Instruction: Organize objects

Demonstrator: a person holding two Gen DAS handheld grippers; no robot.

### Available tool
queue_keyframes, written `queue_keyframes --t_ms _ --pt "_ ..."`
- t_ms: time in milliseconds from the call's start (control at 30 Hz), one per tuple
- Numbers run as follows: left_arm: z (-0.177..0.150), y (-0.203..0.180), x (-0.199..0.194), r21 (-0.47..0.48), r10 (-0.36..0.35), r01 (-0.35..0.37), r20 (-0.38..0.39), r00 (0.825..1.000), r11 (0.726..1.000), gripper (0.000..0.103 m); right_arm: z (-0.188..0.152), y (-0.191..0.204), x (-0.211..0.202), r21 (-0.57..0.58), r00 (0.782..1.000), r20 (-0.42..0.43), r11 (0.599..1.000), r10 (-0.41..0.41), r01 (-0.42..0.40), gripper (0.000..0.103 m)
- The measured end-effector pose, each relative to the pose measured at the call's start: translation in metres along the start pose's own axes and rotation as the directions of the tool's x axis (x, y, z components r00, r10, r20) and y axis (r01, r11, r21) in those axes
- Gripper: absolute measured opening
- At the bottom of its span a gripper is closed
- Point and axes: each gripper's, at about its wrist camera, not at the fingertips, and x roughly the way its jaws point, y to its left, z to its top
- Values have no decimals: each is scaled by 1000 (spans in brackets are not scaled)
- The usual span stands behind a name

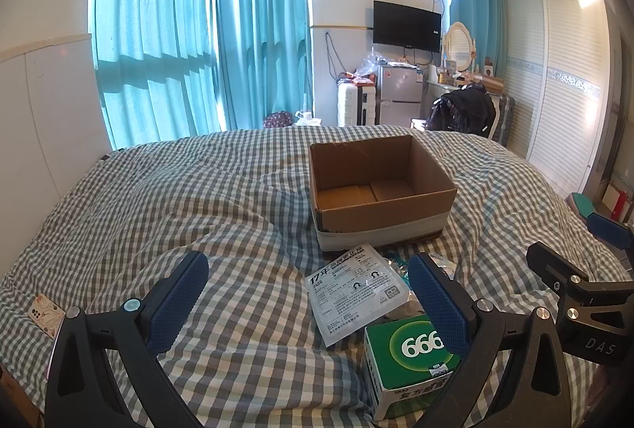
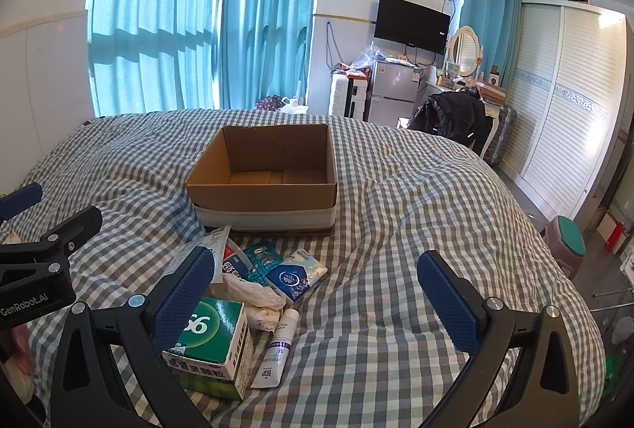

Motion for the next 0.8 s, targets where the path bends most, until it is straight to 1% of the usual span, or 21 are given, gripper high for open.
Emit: queue_keyframes --t_ms 800 --pt "-1 0 -4 1 -10 10 -13 1000 1000 103 0 2 -1 3 1000 2 1000 -1 1 103"
